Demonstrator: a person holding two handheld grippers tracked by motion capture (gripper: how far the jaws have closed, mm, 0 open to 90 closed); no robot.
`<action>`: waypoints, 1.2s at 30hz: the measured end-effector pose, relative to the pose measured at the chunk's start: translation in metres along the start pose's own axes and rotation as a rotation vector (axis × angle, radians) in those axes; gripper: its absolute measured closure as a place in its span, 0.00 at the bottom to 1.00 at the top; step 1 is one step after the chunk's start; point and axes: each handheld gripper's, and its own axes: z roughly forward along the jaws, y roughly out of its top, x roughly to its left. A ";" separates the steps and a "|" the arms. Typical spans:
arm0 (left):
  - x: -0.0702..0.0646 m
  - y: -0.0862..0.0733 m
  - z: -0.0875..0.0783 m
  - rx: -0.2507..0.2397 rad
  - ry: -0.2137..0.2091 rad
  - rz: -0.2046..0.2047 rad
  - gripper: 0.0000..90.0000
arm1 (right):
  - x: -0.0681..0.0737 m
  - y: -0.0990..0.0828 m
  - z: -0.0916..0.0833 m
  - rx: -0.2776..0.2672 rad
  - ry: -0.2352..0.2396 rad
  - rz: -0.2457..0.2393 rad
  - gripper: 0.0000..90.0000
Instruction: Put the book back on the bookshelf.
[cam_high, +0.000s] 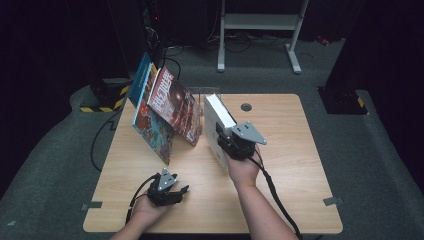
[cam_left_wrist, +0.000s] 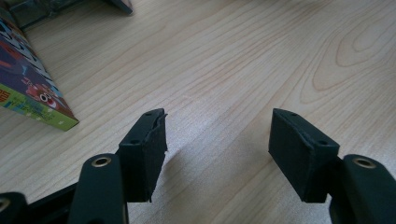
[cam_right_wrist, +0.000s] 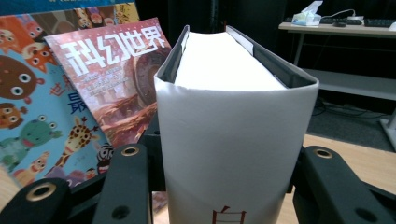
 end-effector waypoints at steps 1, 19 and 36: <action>-0.001 0.000 0.000 0.000 -0.006 -0.007 0.41 | 0.001 0.001 0.006 0.003 -0.010 -0.003 0.60; -0.001 -0.001 -0.001 -0.009 -0.019 0.000 0.41 | 0.004 0.012 0.054 0.005 -0.059 0.007 0.60; 0.000 -0.001 -0.001 -0.008 -0.024 -0.001 0.42 | -0.001 0.016 0.084 0.012 -0.091 0.029 0.60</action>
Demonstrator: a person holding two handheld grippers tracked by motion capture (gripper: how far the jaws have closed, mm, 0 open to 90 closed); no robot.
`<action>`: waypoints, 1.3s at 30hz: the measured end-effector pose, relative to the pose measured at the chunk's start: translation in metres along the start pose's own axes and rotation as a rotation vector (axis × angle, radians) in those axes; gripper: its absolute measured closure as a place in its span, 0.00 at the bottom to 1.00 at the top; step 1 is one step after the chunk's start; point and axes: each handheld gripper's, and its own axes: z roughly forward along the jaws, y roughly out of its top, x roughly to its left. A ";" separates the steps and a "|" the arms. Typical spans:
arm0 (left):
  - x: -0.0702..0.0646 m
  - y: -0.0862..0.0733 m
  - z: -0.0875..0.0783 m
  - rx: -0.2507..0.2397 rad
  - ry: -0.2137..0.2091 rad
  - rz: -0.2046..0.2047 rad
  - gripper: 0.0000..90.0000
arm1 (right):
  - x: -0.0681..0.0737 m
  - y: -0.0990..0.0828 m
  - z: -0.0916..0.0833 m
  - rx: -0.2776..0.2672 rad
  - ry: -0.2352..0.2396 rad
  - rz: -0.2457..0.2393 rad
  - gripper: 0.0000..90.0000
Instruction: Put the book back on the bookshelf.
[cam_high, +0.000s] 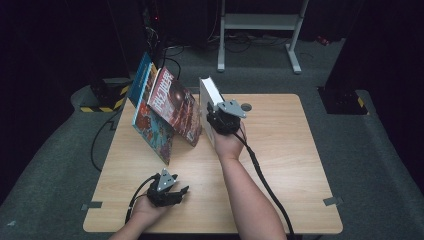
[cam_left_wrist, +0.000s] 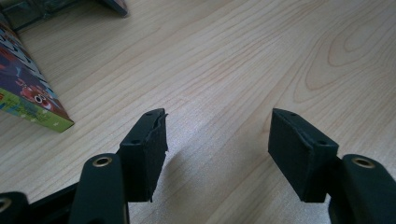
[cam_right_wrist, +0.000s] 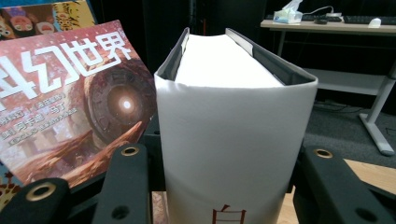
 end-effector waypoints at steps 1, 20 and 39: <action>0.000 0.000 0.000 0.001 -0.001 0.002 0.42 | 0.000 0.001 0.002 0.002 -0.002 0.000 0.60; 0.000 0.000 -0.001 0.000 -0.004 -0.005 0.42 | 0.001 0.000 0.032 -0.008 -0.049 -0.006 0.60; 0.002 -0.001 -0.001 -0.008 0.001 0.001 0.42 | 0.006 -0.001 0.059 -0.001 -0.090 -0.015 0.60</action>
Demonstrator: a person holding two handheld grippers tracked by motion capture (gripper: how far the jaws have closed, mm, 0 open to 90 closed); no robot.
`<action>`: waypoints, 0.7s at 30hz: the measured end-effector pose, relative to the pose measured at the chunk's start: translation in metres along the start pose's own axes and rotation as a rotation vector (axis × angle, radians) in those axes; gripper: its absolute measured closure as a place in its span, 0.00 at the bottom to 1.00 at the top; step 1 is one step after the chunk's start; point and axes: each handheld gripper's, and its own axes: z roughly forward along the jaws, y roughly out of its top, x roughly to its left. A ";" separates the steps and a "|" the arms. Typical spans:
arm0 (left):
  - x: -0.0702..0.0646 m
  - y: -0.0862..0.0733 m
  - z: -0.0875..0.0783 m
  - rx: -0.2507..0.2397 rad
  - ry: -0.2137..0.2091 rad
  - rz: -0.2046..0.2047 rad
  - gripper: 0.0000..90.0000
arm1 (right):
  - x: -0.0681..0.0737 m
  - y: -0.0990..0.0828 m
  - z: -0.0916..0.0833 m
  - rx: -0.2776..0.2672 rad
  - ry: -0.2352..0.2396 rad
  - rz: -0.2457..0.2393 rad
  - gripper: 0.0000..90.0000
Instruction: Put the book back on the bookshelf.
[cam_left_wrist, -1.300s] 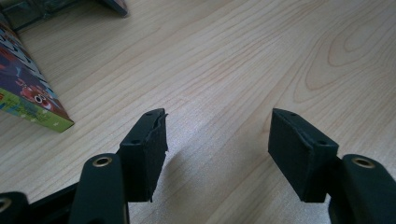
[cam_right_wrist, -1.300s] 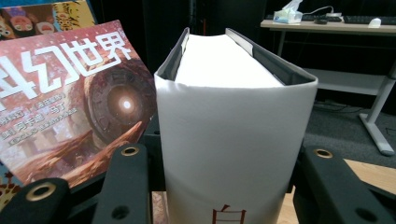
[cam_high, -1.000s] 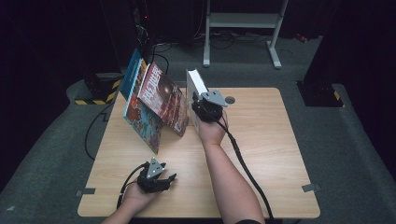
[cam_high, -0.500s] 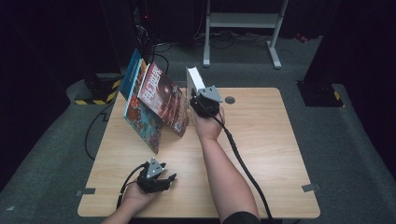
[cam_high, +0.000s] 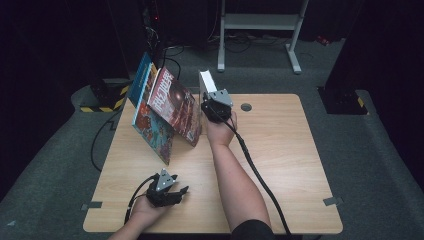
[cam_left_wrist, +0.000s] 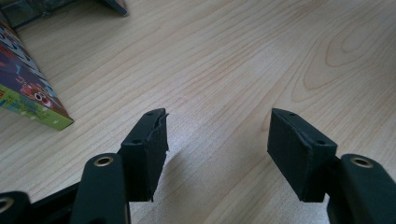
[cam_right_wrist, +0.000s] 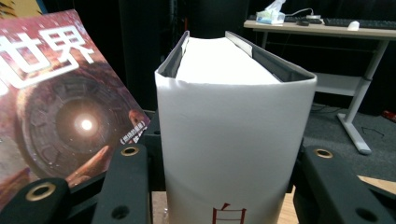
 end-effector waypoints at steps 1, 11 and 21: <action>0.000 0.000 0.000 0.000 0.000 0.000 0.42 | 0.000 0.000 0.000 0.000 0.000 0.000 0.60; 0.000 0.000 -0.001 0.000 -0.004 0.001 0.42 | 0.001 -0.006 0.006 -0.004 -0.008 -0.002 0.60; 0.000 0.000 -0.001 0.001 -0.005 0.001 0.43 | 0.000 -0.008 0.010 -0.015 -0.014 0.009 0.60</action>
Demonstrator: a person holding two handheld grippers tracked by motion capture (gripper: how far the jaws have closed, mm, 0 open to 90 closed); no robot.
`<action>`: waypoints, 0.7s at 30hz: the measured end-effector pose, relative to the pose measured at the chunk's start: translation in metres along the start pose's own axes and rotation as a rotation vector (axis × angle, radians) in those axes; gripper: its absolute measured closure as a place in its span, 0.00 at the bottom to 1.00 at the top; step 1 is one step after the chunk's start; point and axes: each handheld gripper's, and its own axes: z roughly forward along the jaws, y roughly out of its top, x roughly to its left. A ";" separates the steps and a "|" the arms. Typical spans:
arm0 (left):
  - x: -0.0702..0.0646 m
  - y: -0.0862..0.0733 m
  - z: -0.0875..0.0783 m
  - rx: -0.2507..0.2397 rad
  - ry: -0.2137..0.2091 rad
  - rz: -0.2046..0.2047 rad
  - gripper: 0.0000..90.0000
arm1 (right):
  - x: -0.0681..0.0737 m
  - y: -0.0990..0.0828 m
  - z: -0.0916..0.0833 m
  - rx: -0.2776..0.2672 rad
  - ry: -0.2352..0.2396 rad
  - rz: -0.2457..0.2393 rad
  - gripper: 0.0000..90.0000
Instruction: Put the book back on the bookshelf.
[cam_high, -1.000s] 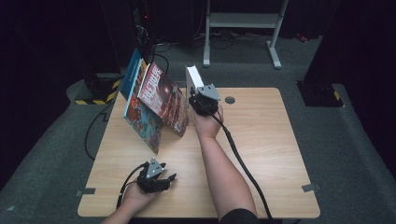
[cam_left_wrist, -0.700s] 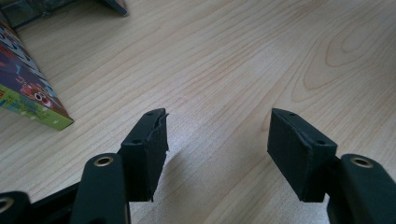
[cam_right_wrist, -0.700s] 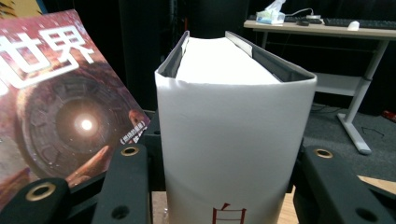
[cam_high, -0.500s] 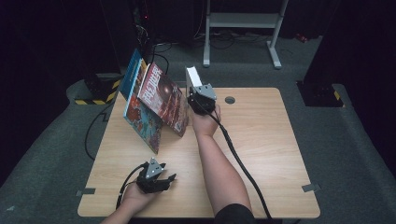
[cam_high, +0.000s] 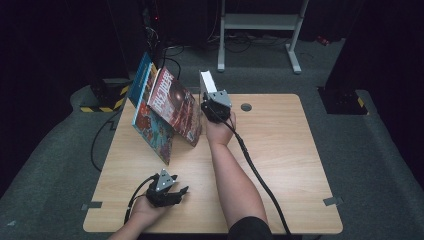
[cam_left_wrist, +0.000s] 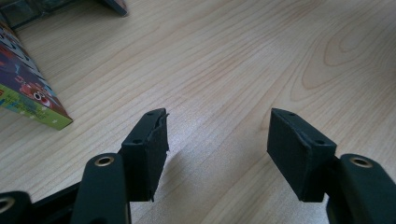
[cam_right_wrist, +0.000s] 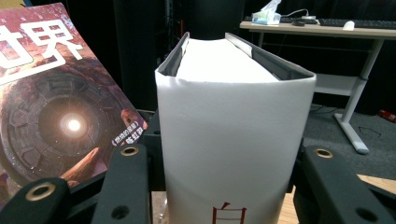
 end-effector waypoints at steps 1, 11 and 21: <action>0.000 0.000 0.000 0.000 0.000 0.000 0.43 | 0.000 0.000 0.000 -0.001 -0.001 0.000 0.60; -0.001 0.000 0.000 0.003 -0.004 -0.006 0.43 | 0.003 -0.007 -0.003 -0.017 -0.004 -0.005 0.59; -0.001 0.000 0.000 0.004 0.000 -0.001 0.43 | 0.003 -0.010 -0.005 -0.002 0.000 -0.015 0.58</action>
